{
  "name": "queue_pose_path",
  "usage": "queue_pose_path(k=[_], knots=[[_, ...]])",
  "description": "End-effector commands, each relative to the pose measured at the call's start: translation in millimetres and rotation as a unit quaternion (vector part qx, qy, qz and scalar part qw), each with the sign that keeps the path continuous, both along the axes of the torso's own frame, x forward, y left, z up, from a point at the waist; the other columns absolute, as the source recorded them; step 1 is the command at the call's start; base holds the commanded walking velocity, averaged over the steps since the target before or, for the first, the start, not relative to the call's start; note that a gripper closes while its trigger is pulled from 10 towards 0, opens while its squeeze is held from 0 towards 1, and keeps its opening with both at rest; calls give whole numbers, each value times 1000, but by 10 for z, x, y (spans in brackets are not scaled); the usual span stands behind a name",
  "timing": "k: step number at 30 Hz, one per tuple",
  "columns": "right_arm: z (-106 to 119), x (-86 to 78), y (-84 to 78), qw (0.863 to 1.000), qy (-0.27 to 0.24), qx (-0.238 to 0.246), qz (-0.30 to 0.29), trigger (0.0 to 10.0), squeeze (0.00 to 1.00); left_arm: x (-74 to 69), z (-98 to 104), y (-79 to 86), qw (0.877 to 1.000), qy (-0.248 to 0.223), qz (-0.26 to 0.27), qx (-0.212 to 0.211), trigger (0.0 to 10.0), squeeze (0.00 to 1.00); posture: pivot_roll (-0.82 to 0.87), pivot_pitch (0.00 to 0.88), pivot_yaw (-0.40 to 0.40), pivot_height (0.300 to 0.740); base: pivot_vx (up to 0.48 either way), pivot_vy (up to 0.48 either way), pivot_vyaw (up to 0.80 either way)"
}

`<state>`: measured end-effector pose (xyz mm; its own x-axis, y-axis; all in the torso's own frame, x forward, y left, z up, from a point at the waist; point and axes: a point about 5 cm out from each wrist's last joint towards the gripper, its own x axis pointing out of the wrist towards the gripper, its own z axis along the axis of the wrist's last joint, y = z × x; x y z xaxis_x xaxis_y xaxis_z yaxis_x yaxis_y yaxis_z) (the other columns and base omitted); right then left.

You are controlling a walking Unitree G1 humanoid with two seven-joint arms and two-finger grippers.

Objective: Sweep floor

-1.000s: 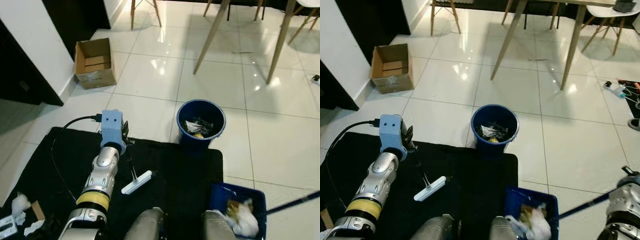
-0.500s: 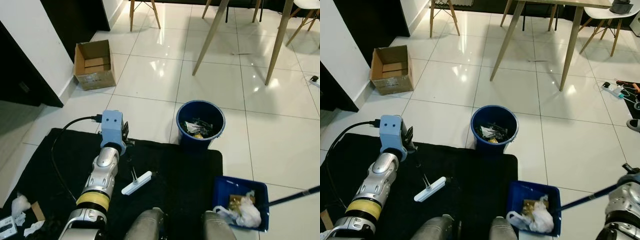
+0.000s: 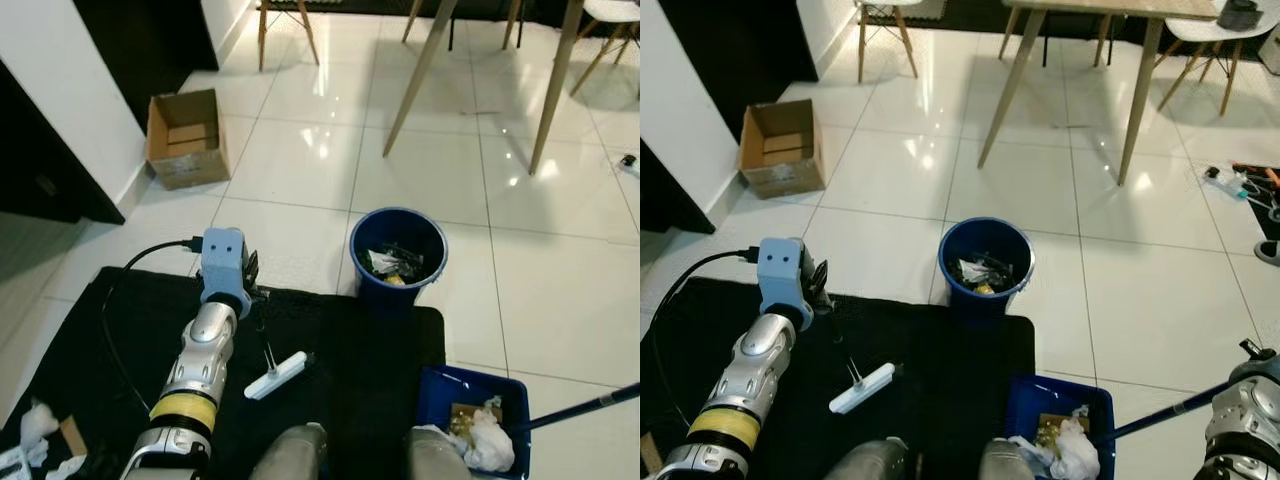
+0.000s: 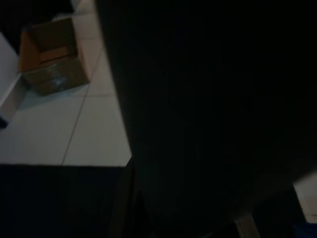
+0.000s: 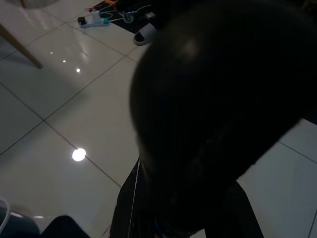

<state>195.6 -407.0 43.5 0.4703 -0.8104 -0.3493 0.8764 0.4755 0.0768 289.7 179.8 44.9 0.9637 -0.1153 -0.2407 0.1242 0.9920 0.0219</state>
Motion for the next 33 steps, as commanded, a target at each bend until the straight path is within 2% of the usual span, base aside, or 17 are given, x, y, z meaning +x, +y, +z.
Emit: queue_pose_path(k=[1, 6, 20, 21, 23, 26, 33], knots=[[0, 3, 22, 1000, -17, -1, -8, 10000, 0, -2, 20, -2, 1000, -5, 3, -12, 10000, 0, 13, 65, 3, 740, 439, 0, 0], [-59, 11, 92, 1000, -14, 6, -3, 10000, 0, -4, 34, -7, 1000, -9, 2, -18, 10000, 0, 13, 72, 2, 740, 435, 0, 0], [-98, -63, 87, 1000, -4, 5, -3, 10000, 0, -73, 23, -2, 999, -10, 0, -30, 10000, 0, 12, 93, -5, 740, 408, 0, 0], [-108, -72, 96, 1000, -3, 6, -4, 10000, 0, -78, 36, -14, 999, -17, -1, -45, 10000, 0, 12, 93, -5, 740, 0, 0, 0], [-119, -79, 108, 1000, -2, 6, -4, 10000, 0, -83, 39, -25, 999, -17, -4, -46, 10000, 0, 12, 93, -5, 740, 0, 0, 0], [-170, -121, 150, 1000, -1, 11, -9, 10000, 0, -96, 39, -45, 999, -19, -11, -37, 10000, 0, 9, 96, -3, 740, 0, 0, 0], [-219, -243, 123, 1000, 7, 12, -26, 10000, 0, -94, 55, -54, 999, -23, -26, -25, 10000, 0, 7, 94, 3, 740, 0, 0, 0]])
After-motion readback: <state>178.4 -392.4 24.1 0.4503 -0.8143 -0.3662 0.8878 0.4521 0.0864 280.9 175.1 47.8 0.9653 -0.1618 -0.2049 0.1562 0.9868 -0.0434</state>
